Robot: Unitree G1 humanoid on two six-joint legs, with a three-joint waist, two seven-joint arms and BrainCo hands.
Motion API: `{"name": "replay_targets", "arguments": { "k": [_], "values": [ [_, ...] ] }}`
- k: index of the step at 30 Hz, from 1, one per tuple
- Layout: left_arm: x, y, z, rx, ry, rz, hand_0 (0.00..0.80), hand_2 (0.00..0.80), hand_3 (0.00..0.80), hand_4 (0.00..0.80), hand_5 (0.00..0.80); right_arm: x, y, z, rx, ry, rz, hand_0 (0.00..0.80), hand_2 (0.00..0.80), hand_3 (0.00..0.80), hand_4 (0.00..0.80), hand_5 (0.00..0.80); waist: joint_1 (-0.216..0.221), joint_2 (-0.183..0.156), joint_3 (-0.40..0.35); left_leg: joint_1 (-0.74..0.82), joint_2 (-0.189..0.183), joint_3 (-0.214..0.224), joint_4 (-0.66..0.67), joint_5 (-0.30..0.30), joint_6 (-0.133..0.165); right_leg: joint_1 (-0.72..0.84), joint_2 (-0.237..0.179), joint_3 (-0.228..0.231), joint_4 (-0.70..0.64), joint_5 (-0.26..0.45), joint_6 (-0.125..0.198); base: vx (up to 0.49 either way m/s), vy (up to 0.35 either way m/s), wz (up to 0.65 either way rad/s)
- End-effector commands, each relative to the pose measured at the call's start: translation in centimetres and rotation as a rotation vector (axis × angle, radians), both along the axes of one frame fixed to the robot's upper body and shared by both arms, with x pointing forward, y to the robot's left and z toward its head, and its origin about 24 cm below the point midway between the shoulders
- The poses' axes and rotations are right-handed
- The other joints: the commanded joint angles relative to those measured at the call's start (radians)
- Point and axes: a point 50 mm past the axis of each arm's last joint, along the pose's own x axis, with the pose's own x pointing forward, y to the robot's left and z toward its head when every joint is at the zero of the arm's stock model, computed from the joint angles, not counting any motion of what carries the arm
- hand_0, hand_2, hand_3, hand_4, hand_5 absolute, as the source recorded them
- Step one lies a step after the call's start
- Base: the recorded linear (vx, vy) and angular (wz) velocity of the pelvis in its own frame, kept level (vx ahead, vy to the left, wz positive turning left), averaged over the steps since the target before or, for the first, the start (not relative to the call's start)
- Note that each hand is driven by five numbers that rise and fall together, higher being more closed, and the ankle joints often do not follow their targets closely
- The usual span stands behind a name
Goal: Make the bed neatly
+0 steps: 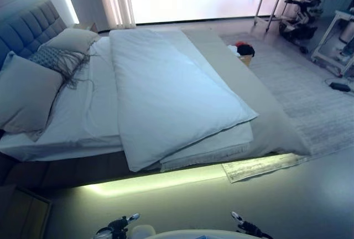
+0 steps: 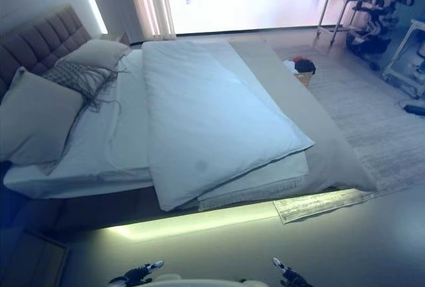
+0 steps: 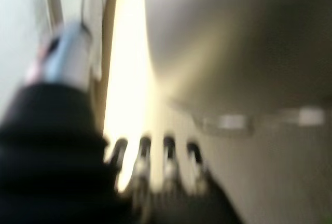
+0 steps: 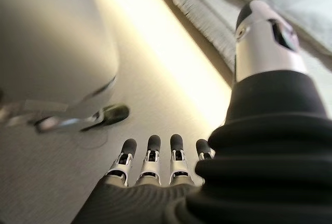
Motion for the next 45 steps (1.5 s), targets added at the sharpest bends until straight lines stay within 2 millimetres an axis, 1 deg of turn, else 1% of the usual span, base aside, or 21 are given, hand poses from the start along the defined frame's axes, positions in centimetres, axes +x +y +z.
{"name": "replay_targets", "arguments": {
  "k": [1,4,6,8,12,15,19,21,23,25,26,28,29,30,31,32,33,35,38,41,45],
  "values": [
    [-0.3,-2.4,-0.5,-0.049,-0.012,0.035,0.0,0.0,0.0,0.0,0.0,1.8,0.3,0.3,0.007,-0.062,0.042,0.0,0.0,0.0,0.0,0.0,0.043,0.023,0.028,-0.132,0.023,-0.066,-0.186,0.249,0.018,0.166,0.077,0.06,0.02,-0.121,0.024,0.324,0.139,-0.1],
    [-0.9,-2.3,-0.5,-0.031,-0.034,0.065,0.0,0.0,0.0,0.0,0.0,1.8,0.1,0.3,-0.004,-0.085,0.054,0.0,0.0,0.0,0.0,0.0,0.054,0.028,0.029,-0.158,0.048,-0.059,-0.186,0.272,0.011,0.203,0.069,0.07,0.023,-0.161,0.028,0.297,0.176,-0.42],
    [-1.1,-2.3,-0.6,-0.028,-0.023,0.064,0.0,0.0,0.0,0.0,0.0,1.7,-0.1,0.4,-0.019,-0.088,0.082,0.0,0.0,0.0,0.0,0.0,0.055,0.029,0.019,-0.154,0.051,-0.035,-0.186,0.226,0.019,0.225,0.038,0.063,0.031,-0.174,0.043,0.349,0.251,0.1],
    [-1.4,-1.9,-0.6,-0.014,-0.01,0.061,0.0,0.0,0.0,0.0,0.0,1.7,0.1,0.3,-0.009,-0.088,0.102,0.0,0.0,0.0,0.0,0.0,0.06,0.027,0.003,-0.119,0.049,-0.021,-0.185,0.205,0.029,0.25,0.008,0.056,0.044,-0.194,0.062,0.425,0.264,0.15],
    [-0.6,-1.4,-0.4,-0.014,-0.017,0.019,0.0,0.0,0.0,0.0,0.0,1.9,1.3,0.2,0.024,-0.103,0.157,0.0,0.0,0.0,0.0,0.0,0.069,0.01,-0.029,-0.077,0.028,-0.034,-0.157,0.163,0.064,0.256,-0.047,0.04,0.072,-0.191,0.094,0.364,0.217,-0.18],
    [0.2,-1.6,-0.3,-0.018,-0.008,-0.039,0.0,0.0,0.0,0.0,0.0,2.5,2.0,0.1,0.014,-0.119,0.148,0.0,0.0,0.0,0.0,0.0,0.069,-0.001,-0.039,-0.081,0.019,-0.025,-0.086,0.124,0.085,0.245,-0.088,0.017,0.111,-0.187,0.112,0.295,0.219,-0.2],
    [1.1,-1.6,-0.1,-0.008,-0.021,-0.067,0.0,0.0,0.0,0.0,0.0,3.2,2.5,0.2,0.02,-0.138,0.126,0.0,0.0,0.0,0.0,0.0,0.062,-0.014,-0.052,-0.081,-0.01,-0.006,-0.061,0.089,0.125,0.22,-0.128,0.024,0.173,-0.135,0.144,0.24,0.203,-0.03],
    [1.6,-1.6,0.0,-0.004,-0.029,-0.078,0.0,0.0,0.0,0.0,0.0,3.4,2.5,0.3,0.02,-0.147,0.11,0.0,0.0,0.0,0.0,0.0,0.061,-0.02,-0.056,-0.081,-0.032,0.003,-0.062,0.079,0.143,0.205,-0.142,0.032,0.226,-0.08,0.151,0.194,0.175,-0.1],
    [2.0,-1.4,0.1,0.002,-0.033,-0.088,0.0,0.0,0.0,0.0,0.0,3.5,2.1,0.4,0.012,-0.166,0.085,0.0,0.0,0.0,0.0,0.0,0.052,-0.013,-0.052,-0.067,-0.056,0.014,-0.06,0.059,0.167,0.125,-0.176,0.04,0.395,0.027,0.154,0.21,0.192,-0.17],
    [1.7,-1.0,0.1,0.021,-0.015,-0.107,0.0,0.0,0.0,0.0,0.0,3.7,1.5,0.6,-0.009,-0.177,0.089,0.0,0.0,0.0,0.0,0.0,0.037,-0.001,-0.039,-0.034,-0.06,0.016,-0.07,0.051,0.171,0.027,-0.167,0.045,0.456,0.054,0.14,0.235,0.112,-0.08],
    [1.6,-0.8,0.1,0.034,-0.007,-0.11,0.0,0.0,0.0,0.0,0.0,3.8,1.4,0.6,-0.01,-0.182,0.094,0.0,0.0,0.0,0.0,0.0,0.029,0.005,-0.03,-0.015,-0.055,0.019,-0.08,0.051,0.167,-0.019,-0.149,0.034,0.441,0.037,0.131,0.241,0.002,0.01],
    [1.5,0.0,0.3,0.056,-0.007,-0.092,0.0,0.0,0.0,0.0,0.0,4.0,1.4,0.7,-0.007,-0.192,0.105,0.0,0.0,0.0,0.0,0.0,0.014,0.01,-0.012,0.026,-0.041,0.022,-0.097,0.053,0.148,-0.086,-0.106,0.011,0.361,0.006,0.116,0.186,-0.117,0.04],
    [1.6,0.4,0.4,0.063,-0.015,-0.082,0.0,0.0,0.0,0.0,0.0,4.2,1.4,0.8,-0.006,-0.199,0.105,0.0,0.0,0.0,0.0,0.0,0.009,0.004,-0.002,0.039,-0.038,0.028,-0.096,0.044,0.14,-0.112,-0.095,-0.008,0.264,0.002,0.114,0.15,-0.205,0.02],
    [1.9,0.7,0.5,0.065,-0.029,-0.077,0.0,0.0,0.0,0.0,0.0,4.4,1.3,0.8,-0.01,-0.207,0.104,0.0,0.0,0.0,0.0,0.0,0.003,-0.003,0.012,0.044,-0.039,0.034,-0.09,0.025,0.137,-0.138,-0.09,-0.022,0.181,0.017,0.124,0.133,-0.232,-0.05],
    [2.2,0.7,0.6,0.065,-0.042,-0.074,0.0,0.0,0.0,0.0,0.0,4.7,1.3,0.9,-0.01,-0.215,0.105,0.0,0.0,0.0,0.0,0.0,-0.004,-0.013,0.022,0.05,-0.047,0.038,-0.086,0.009,0.132,-0.171,-0.086,-0.031,0.102,0.071,0.139,0.083,-0.245,-0.09],
    [2.8,0.7,0.8,0.069,-0.063,-0.072,0.0,0.0,0.0,0.0,0.0,5.1,1.5,1.0,-0.01,-0.224,0.115,0.0,0.0,0.0,0.0,0.0,-0.016,-0.022,0.036,0.06,-0.056,0.041,-0.084,-0.017,0.13,-0.225,-0.084,-0.024,0.053,0.131,0.15,0.046,-0.218,-0.04],
    [3.5,0.7,0.9,0.069,-0.084,-0.075,0.0,0.0,0.0,0.0,0.0,5.7,1.6,1.1,-0.01,-0.236,0.116,0.0,0.0,0.0,0.0,0.0,-0.022,-0.024,0.046,0.06,-0.055,0.037,-0.07,-0.039,0.134,-0.258,-0.082,-0.011,0.047,0.148,0.15,0.056,-0.207,0.08],
    [3.5,0.0,0.8,0.063,-0.079,-0.075,0.0,0.0,0.0,0.0,0.0,5.9,1.7,1.1,-0.022,-0.213,0.133,0.0,0.0,0.0,0.0,0.0,-0.025,-0.028,0.049,0.068,-0.059,0.016,-0.034,-0.057,0.139,-0.227,-0.07,0.004,0.047,0.123,0.129,0.185,-0.17,0.4],
    [2.4,-0.5,0.4,0.026,-0.071,-0.043,0.0,0.0,0.0,0.0,0.0,5.6,1.6,1.0,-0.018,-0.207,0.151,0.0,0.0,0.0,0.0,0.0,-0.018,-0.034,0.029,0.112,-0.047,0.006,-0.036,-0.065,0.132,-0.168,-0.067,-0.031,0.046,0.096,0.117,0.281,-0.111,0.66],
    [2.0,-1.5,0.2,-0.003,-0.062,-0.114,0.0,0.0,0.0,0.0,0.0,5.2,1.5,1.0,-0.024,-0.198,0.163,0.0,0.0,0.0,0.0,0.0,-0.009,-0.041,0.001,0.133,-0.036,-0.002,-0.066,-0.051,0.117,-0.1,-0.058,-0.044,0.0,0.086,0.112,0.249,-0.072,0.25],
    [1.9,-2.3,0.0,-0.021,-0.056,-0.156,0.0,0.0,0.0,0.0,0.0,5.1,1.3,1.0,-0.026,-0.203,0.168,0.0,0.0,0.0,0.0,0.0,-0.005,-0.032,-0.007,0.149,-0.027,-0.013,-0.099,-0.042,0.1,-0.082,-0.06,-0.057,0.002,0.071,0.116,0.126,0.012,0.04]
  ]
}}
